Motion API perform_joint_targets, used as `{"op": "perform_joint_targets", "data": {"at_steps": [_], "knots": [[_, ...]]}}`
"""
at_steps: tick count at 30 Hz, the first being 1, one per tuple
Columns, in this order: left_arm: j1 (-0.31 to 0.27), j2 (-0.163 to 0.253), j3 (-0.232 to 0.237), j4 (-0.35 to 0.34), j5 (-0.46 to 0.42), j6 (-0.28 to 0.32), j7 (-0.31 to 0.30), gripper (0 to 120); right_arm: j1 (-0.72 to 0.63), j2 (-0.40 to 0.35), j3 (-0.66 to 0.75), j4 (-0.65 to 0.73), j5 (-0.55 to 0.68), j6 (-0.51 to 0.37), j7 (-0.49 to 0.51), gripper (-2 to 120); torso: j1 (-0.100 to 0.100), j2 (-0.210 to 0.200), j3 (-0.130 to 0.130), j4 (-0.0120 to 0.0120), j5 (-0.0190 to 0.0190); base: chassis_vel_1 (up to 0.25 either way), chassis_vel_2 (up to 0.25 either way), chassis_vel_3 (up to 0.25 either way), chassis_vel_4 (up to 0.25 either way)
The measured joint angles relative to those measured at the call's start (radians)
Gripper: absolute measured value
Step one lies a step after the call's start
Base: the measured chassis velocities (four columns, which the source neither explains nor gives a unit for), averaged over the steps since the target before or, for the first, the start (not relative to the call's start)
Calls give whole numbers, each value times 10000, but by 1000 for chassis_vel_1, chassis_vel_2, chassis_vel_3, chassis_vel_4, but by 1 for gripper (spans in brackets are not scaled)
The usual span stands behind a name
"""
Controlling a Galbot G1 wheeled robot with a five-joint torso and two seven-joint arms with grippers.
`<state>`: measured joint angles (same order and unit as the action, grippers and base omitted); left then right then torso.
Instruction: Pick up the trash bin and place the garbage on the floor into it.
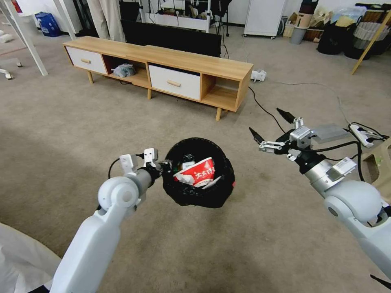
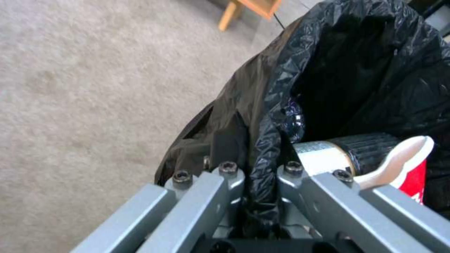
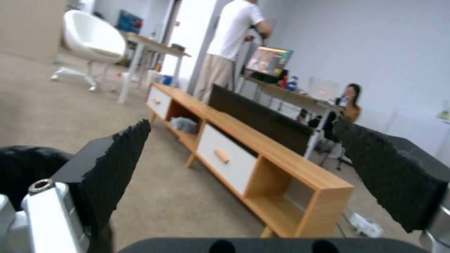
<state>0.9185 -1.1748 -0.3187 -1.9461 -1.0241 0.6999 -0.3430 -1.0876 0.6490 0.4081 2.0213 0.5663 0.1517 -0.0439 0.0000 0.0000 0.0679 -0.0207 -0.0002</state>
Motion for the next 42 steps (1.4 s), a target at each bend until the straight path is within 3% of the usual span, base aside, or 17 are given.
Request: {"op": "perform_joint_targets", "data": {"at_steps": [8, 24, 42], "knots": [[241, 143, -596, -471, 229, 4, -14, 1, -108, 955, 244, 38, -75, -315, 1113, 100, 0, 0, 0, 2, 0, 0, 0, 0, 0], [445, 404, -1565, -969, 802, -121, 235, 1, -1414, 2526, 1755, -310, -656, -393, 1315, 100, 0, 0, 0, 1, 1, 0, 0, 0, 0], [587, 468, -1788, -1299, 692, -132, 237, 1, -2715, 3092, 1969, -119, -1310, -146, 1345, 100, 0, 0, 0, 1, 2, 0, 0, 0, 0]]}}
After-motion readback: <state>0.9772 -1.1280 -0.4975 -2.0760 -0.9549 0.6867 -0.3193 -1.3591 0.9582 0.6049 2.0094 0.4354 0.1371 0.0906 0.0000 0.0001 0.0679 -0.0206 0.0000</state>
